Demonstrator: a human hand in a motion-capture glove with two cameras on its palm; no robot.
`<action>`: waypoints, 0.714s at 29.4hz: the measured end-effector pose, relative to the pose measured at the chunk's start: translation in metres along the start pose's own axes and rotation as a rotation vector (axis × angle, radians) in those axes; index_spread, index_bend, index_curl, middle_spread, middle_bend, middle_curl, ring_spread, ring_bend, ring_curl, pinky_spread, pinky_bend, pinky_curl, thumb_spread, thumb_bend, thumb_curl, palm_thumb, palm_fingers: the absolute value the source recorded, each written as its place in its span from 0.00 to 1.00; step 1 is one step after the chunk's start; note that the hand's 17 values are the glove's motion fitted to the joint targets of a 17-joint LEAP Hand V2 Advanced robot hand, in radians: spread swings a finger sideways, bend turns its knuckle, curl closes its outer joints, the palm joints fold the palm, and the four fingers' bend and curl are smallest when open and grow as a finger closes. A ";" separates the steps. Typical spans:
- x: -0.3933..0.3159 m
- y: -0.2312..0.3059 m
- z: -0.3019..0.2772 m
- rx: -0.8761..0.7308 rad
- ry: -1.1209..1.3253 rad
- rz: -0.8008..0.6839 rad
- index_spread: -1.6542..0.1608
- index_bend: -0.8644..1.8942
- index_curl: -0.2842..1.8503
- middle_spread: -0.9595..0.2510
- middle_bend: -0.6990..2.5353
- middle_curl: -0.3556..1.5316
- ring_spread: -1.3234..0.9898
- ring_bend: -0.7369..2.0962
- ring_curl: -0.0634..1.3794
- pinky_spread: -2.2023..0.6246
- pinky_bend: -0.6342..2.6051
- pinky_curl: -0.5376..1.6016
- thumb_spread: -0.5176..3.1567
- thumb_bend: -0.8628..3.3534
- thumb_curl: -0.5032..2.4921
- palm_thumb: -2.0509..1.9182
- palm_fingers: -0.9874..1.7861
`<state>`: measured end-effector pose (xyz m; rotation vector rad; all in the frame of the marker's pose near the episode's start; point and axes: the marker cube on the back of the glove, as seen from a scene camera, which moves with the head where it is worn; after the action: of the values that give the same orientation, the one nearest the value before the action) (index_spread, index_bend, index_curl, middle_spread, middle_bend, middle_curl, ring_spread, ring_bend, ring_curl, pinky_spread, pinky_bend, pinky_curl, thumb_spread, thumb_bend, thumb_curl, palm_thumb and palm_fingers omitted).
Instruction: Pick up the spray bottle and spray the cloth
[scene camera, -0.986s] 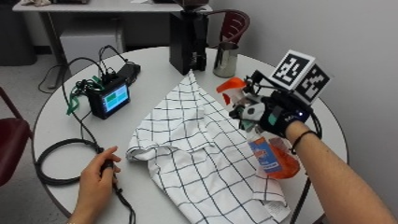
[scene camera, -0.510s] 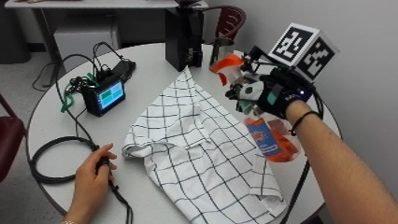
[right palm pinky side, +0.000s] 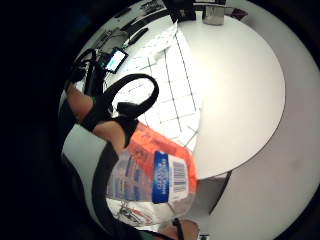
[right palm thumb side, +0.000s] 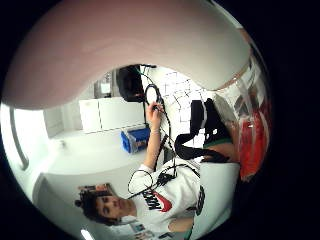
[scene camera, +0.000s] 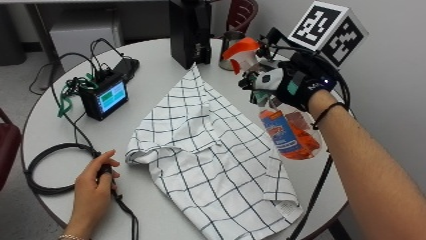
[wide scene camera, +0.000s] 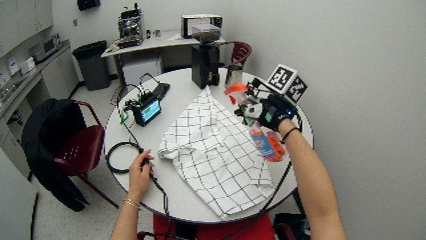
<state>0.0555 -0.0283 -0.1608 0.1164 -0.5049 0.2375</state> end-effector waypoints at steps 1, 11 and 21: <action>0.001 0.000 0.004 -0.006 0.003 0.006 0.80 0.33 0.19 0.74 0.41 0.44 0.54 0.50 0.33 0.84 0.29 0.42 0.43 0.20 0.34 0.75 0.75; 0.043 0.005 0.036 -0.030 -0.097 0.012 0.80 0.33 0.19 0.74 0.41 0.44 0.54 0.50 0.33 0.84 0.29 0.42 0.43 0.20 0.34 0.74 0.75; -0.048 0.008 0.034 0.224 -0.338 -0.313 0.79 0.33 0.19 0.74 0.41 0.44 0.54 0.50 0.33 0.84 0.29 0.42 0.44 0.20 0.34 0.74 0.74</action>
<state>-0.0029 -0.0358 -0.1542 0.4551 -0.7855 -0.0361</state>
